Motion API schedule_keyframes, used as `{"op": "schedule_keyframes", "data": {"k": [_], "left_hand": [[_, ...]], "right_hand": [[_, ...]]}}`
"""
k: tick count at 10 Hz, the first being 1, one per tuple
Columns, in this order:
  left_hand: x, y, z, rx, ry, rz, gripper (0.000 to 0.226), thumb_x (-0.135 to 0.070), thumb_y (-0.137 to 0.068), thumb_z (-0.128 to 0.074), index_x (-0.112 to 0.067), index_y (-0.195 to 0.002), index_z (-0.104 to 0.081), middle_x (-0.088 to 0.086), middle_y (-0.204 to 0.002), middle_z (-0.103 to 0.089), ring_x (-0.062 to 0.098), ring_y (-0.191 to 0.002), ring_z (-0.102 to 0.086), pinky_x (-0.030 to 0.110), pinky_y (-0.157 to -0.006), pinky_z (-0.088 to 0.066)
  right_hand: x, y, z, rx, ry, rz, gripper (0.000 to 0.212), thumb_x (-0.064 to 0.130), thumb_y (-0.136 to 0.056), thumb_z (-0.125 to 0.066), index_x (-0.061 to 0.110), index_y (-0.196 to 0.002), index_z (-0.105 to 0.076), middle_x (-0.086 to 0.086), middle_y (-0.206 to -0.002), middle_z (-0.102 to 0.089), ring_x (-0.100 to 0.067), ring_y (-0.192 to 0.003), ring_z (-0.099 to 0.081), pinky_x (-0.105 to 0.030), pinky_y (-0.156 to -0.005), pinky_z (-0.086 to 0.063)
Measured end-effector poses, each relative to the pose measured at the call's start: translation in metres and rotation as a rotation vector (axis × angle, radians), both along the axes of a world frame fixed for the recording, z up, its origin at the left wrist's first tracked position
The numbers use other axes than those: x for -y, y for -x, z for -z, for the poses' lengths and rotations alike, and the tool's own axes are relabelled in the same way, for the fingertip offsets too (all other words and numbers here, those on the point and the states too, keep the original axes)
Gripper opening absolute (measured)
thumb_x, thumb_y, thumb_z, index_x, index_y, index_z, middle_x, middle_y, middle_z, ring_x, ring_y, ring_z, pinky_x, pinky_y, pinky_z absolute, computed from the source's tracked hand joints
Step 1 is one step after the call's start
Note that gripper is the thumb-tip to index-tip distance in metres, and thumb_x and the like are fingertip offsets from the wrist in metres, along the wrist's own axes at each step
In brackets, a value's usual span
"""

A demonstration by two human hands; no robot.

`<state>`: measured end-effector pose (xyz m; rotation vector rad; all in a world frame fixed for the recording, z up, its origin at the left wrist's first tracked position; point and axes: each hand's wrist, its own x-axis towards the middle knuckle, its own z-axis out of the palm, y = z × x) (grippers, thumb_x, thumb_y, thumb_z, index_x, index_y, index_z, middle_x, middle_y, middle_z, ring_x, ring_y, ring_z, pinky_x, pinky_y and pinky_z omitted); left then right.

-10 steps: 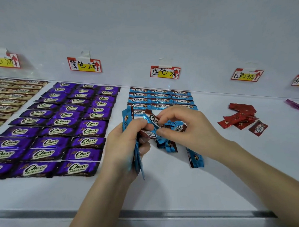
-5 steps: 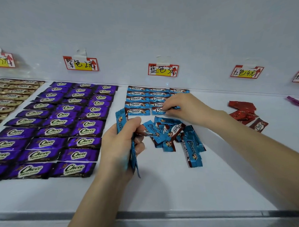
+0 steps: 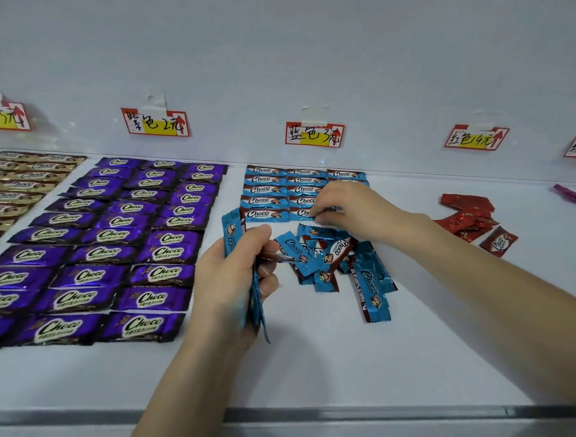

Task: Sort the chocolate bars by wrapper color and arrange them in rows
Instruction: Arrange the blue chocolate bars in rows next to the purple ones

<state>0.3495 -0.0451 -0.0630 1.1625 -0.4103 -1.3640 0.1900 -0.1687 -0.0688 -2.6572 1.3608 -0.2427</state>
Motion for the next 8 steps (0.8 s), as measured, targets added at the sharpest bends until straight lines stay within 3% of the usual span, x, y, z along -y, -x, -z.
{"op": "schedule_keyframes", "data": {"k": [4, 5, 6, 7, 8], "left_hand": [[0.001, 0.000, 0.002, -0.002, 0.013, 0.000, 0.011, -0.011, -0.087, -0.061, -0.007, -0.079, -0.056, 0.001, -0.056, -0.059, 0.005, -0.041, -0.041, 0.014, -0.034, -0.027], [0.001, 0.000, 0.002, -0.005, 0.033, -0.015, 0.011, -0.011, -0.088, -0.061, -0.008, -0.078, -0.056, 0.001, -0.056, -0.058, 0.004, -0.040, -0.042, 0.013, -0.033, -0.028], [-0.001, 0.002, -0.001, 0.027, 0.092, -0.050, 0.011, -0.011, -0.089, -0.060, -0.010, -0.078, -0.058, 0.000, -0.056, -0.057, 0.003, -0.040, -0.042, 0.014, -0.033, -0.029], [-0.005, 0.006, -0.005, 0.050, 0.174, -0.079, 0.012, -0.011, -0.089, -0.060, -0.012, -0.076, -0.059, -0.003, -0.055, -0.057, 0.004, -0.041, -0.043, 0.014, -0.034, -0.031], [-0.011, 0.009, -0.008, 0.090, 0.259, -0.082, 0.016, -0.009, -0.087, -0.061, -0.014, -0.072, -0.061, 0.000, -0.060, -0.059, 0.013, -0.053, -0.050, 0.018, -0.044, -0.038]], "right_hand": [[-0.001, -0.001, -0.001, 0.024, 0.021, 0.011, 0.024, 0.020, -0.091, -0.055, 0.014, -0.112, -0.065, -0.002, -0.114, -0.060, -0.014, -0.105, -0.050, -0.024, -0.085, -0.040], [-0.015, -0.006, -0.011, 0.238, 0.020, 0.096, 0.021, 0.022, -0.091, -0.055, 0.017, -0.109, -0.065, 0.010, -0.099, -0.061, -0.001, -0.088, -0.051, -0.005, -0.073, -0.037], [-0.049, -0.015, -0.030, 0.544, -0.144, 0.116, 0.010, 0.025, -0.091, -0.055, 0.025, -0.094, -0.064, 0.022, -0.084, -0.059, 0.007, -0.079, -0.057, 0.000, -0.068, -0.043], [-0.082, -0.023, -0.045, 0.663, -0.412, 0.085, 0.011, 0.033, -0.090, -0.052, 0.029, -0.088, -0.062, 0.013, -0.086, -0.067, 0.001, -0.077, -0.065, -0.011, -0.066, -0.052], [-0.103, -0.029, -0.046, 0.719, -0.588, 0.080, 0.007, 0.031, -0.088, -0.056, 0.028, -0.089, -0.063, 0.014, -0.078, -0.068, 0.000, -0.072, -0.066, -0.015, -0.064, -0.054]]}}
